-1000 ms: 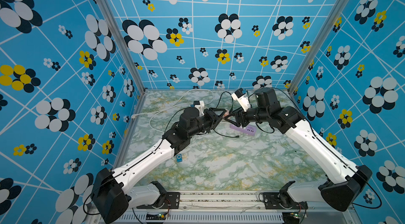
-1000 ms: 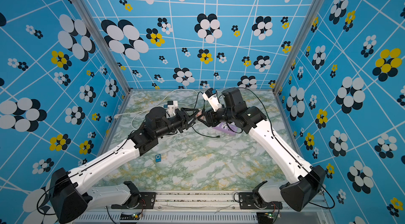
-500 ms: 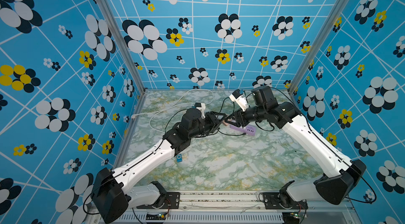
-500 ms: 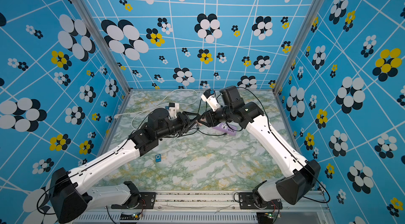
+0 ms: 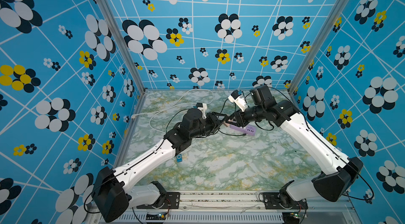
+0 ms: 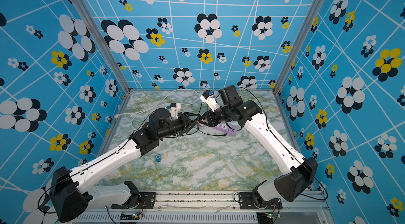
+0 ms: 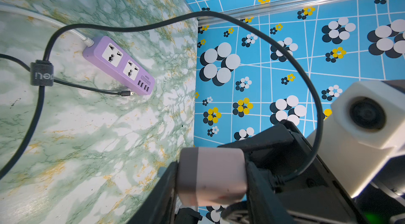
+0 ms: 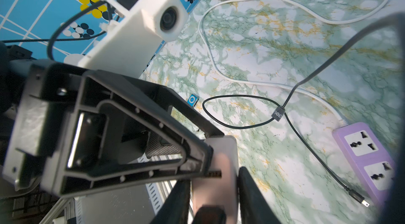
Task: Charge mp3
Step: Insert the plug into the socket.
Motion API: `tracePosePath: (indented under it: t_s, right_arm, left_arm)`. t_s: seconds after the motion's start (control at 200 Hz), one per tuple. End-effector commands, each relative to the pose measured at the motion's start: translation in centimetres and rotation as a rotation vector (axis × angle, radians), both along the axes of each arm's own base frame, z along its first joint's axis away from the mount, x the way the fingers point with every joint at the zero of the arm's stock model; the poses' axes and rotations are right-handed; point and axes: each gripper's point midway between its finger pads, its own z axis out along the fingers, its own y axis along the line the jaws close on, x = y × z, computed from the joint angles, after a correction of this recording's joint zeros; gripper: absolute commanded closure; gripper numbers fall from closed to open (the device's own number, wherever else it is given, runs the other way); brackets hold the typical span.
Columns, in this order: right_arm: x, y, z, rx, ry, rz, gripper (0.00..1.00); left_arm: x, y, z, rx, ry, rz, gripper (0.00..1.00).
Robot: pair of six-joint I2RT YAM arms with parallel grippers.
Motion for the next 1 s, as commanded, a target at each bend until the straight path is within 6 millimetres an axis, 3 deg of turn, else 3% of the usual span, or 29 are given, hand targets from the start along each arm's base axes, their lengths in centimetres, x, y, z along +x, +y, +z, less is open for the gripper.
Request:
tracePosePath:
  t_s: [0.0,0.135,0.175,0.235,0.295,0.32,0.335,0.455,0.485,0.575,0.675,0.805,0.995]
  right_arm:
    - [0.6,0.1,1.1,0.002,-0.032,0.002,0.74]
    - [0.3,0.0,0.8,-0.011,-0.029,0.011,0.92]
    - [0.4,-0.3,0.6,-0.025,-0.041,0.005,0.96]
    - [0.6,-0.8,0.5,-0.053,-0.074,-0.003,1.00]
    - [0.6,-1.6,0.4,-0.096,-0.120,0.001,1.00]
    - [0.7,-2.0,0.2,-0.128,-0.143,0.005,1.00]
    - [0.8,-2.3,0.2,-0.149,-0.160,0.009,1.00]
    - [1.2,-4.6,-1.6,-0.361,-0.335,0.153,1.00]
    - [1.3,-5.3,-3.6,-0.428,-0.338,0.205,1.00]
    - [3.3,-7.2,-5.9,-0.501,-0.307,0.251,1.00]
    - [5.6,-8.7,-7.9,-0.575,-0.274,0.268,1.00]
    - [8.0,-8.7,-9.9,-0.552,-0.312,0.226,1.00]
    - [9.8,-11.1,-14.1,-0.620,-0.246,0.233,1.00]
  left_arm:
    - [-0.7,-1.4,1.6,-0.019,-0.061,-0.059,1.00]
    - [-0.8,-2.0,1.6,-0.063,-0.069,-0.072,0.99]
    - [-0.8,-2.0,1.5,-0.069,-0.065,-0.071,0.82]
    - [-0.7,-1.4,1.2,-0.065,-0.063,-0.052,0.45]
    - [-0.3,0.1,0.9,-0.038,-0.054,-0.013,0.26]
    - [0.0,0.9,0.7,-0.020,-0.051,0.007,0.06]
    - [0.1,1.5,0.3,-0.001,-0.043,0.020,0.00]
    - [0.3,6.7,-1.6,0.146,-0.017,0.097,0.01]
    - [0.2,7.7,-2.1,0.166,-0.009,0.106,0.01]
    - [-0.2,9.8,-3.5,0.209,-0.007,0.115,0.01]
    - [-0.8,10.3,-4.5,0.247,-0.015,0.084,0.01]
    - [-1.5,10.0,-5.2,0.249,-0.035,0.041,0.01]
    - [-1.8,9.8,-4.6,0.240,-0.078,-0.012,0.01]
